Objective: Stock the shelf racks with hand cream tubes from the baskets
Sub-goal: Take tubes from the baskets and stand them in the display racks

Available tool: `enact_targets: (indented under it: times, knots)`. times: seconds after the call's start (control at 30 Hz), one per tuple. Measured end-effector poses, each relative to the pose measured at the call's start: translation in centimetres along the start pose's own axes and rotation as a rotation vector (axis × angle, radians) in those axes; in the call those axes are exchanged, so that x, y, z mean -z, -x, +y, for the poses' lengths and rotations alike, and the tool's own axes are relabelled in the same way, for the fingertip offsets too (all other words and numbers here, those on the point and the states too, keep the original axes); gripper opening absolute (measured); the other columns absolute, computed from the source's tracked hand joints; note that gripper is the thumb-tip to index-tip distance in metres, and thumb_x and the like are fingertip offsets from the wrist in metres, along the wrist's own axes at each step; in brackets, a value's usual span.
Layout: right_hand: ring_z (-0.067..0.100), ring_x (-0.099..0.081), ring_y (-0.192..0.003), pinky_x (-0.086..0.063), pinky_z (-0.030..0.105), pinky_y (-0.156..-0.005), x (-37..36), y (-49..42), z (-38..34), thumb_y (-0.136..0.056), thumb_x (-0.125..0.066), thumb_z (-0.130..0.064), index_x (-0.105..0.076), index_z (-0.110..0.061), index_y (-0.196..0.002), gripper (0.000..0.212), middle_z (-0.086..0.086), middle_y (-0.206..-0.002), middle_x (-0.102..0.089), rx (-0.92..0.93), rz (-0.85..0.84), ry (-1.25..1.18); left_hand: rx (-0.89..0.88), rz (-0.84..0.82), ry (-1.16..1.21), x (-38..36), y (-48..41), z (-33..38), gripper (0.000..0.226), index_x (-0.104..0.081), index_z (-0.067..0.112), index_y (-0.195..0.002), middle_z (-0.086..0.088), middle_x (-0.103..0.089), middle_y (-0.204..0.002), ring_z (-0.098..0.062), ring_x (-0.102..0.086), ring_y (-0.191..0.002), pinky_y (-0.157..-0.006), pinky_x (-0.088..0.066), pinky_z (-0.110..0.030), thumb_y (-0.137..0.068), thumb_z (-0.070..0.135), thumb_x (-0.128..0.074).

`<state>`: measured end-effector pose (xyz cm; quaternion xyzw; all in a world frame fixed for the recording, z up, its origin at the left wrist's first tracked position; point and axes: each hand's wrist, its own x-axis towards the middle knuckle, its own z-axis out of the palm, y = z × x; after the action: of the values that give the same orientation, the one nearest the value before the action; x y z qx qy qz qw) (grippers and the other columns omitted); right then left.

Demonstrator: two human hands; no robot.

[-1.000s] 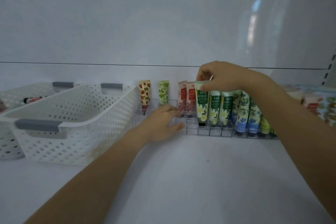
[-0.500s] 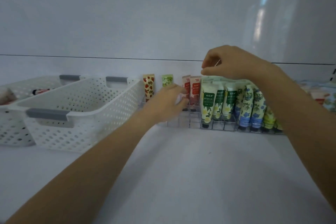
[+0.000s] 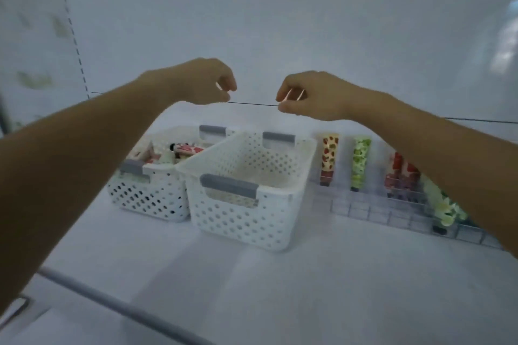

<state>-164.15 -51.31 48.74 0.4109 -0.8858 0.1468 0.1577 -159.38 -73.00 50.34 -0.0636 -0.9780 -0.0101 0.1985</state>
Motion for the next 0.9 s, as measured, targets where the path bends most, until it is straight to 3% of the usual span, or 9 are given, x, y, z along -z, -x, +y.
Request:
enact_targets:
  times: [0.13, 0.3, 0.43, 0.5, 0.57, 0.7, 0.8, 0.9]
  knots:
    - [0.01, -0.054, -0.09, -0.038, 0.023, -0.076, -3.8, -4.9, -3.8, -0.089, -0.055, -0.037, -0.058, -0.026, -0.105, 0.019, -0.009, -0.098, -0.055, 0.061, -0.147, -0.013, 0.098, -0.205, -0.049, -0.5, 2.4, -7.9, 0.026, -0.061, 0.012, -0.111, -0.002, -0.062, -0.113, -0.011, -0.053, -0.085, -0.081, -0.038, -0.022, -0.086, 0.019, -0.063]
    - [0.008, -0.059, -0.095, -0.043, 0.022, -0.077, -6.7, -9.9, -7.0, -0.087, -0.058, -0.039, -0.059, -0.031, -0.101, 0.016, -0.019, -0.092, -0.057, 0.037, -0.287, -0.036, 0.115, -0.417, -0.012, -1.1, 2.8, -14.0, 0.02, -0.063, 0.024, -0.092, 0.009, -0.065, -0.083, -0.004, -0.061, -0.07, -0.064, -0.047, -0.021, -0.078, 0.034, -0.071]
    - [0.011, -0.062, -0.095, -0.046, 0.024, -0.083, -9.2, -12.6, -8.7, -0.086, -0.063, -0.033, -0.058, -0.029, -0.105, 0.02, -0.02, -0.088, -0.056, 0.009, -0.436, -0.011, 0.02, -0.541, -0.045, -2.4, 2.4, -16.0, 0.029, -0.061, 0.03, -0.102, 0.015, -0.064, -0.086, -0.01, -0.059, -0.088, -0.084, -0.05, -0.031, -0.076, 0.035, -0.072]
    - [0.008, -0.063, -0.091, -0.048, 0.024, -0.084, -10.1, -13.3, -9.8, -0.085, -0.064, -0.03, -0.058, -0.028, -0.111, 0.026, -0.017, -0.09, -0.061, -0.017, -0.527, -0.063, -0.032, -0.589, -0.048, -2.8, 1.9, -16.4, 0.035, -0.059, 0.03, -0.109, 0.015, -0.064, -0.092, 0.0, -0.054, -0.083, -0.077, -0.046, -0.022, -0.077, 0.031, -0.072]
    - [0.003, -0.063, -0.085, -0.049, 0.02, -0.075, -10.8, -13.7, -11.0, -0.085, -0.063, -0.035, -0.057, -0.029, -0.116, 0.031, -0.012, -0.094, -0.065, -0.064, -0.606, -0.162, -0.075, -0.619, -0.066, -3.2, 1.4, -16.6, 0.038, -0.057, 0.031, -0.114, 0.014, -0.064, -0.098, 0.002, -0.052, -0.084, -0.076, -0.041, -0.019, -0.078, 0.032, -0.071]
    - [0.0, -0.064, -0.073, -0.046, 0.013, -0.057, -12.5, -14.2, -12.8, -0.081, -0.061, -0.052, -0.047, -0.028, -0.124, 0.051, -0.006, -0.102, -0.062, -0.175, -0.718, -0.131, -0.127, -0.626, -0.084, -4.0, 1.0, -16.5, 0.043, -0.057, 0.031, -0.114, 0.019, -0.059, -0.089, -0.011, -0.052, -0.099, -0.094, -0.041, -0.03, -0.076, 0.048, -0.067]
    - [0.005, -0.062, -0.072, -0.047, 0.014, -0.052, -13.5, -14.6, -12.9, -0.078, -0.069, -0.043, -0.041, -0.026, -0.128, 0.059, -0.006, -0.099, -0.055, -0.245, -0.687, -0.085, -0.167, -0.598, -0.054, -4.9, 0.7, -16.9, 0.033, -0.061, 0.027, -0.103, 0.02, -0.055, -0.082, -0.009, -0.052, -0.09, -0.082, -0.04, -0.025, -0.077, 0.046, -0.067]
    - [0.017, -0.062, -0.086, -0.054, 0.023, -0.066, -13.3, -14.6, -12.4, -0.079, -0.069, -0.027, -0.038, -0.024, -0.132, 0.061, 0.001, -0.106, -0.056, -0.335, -0.641, -0.028, -0.167, -0.55, 0.028, -5.4, 0.5, -17.2, 0.021, -0.064, 0.023, -0.089, 0.021, -0.056, -0.075, 0.0, -0.051, -0.073, -0.065, -0.037, -0.017, -0.076, 0.039, -0.071]
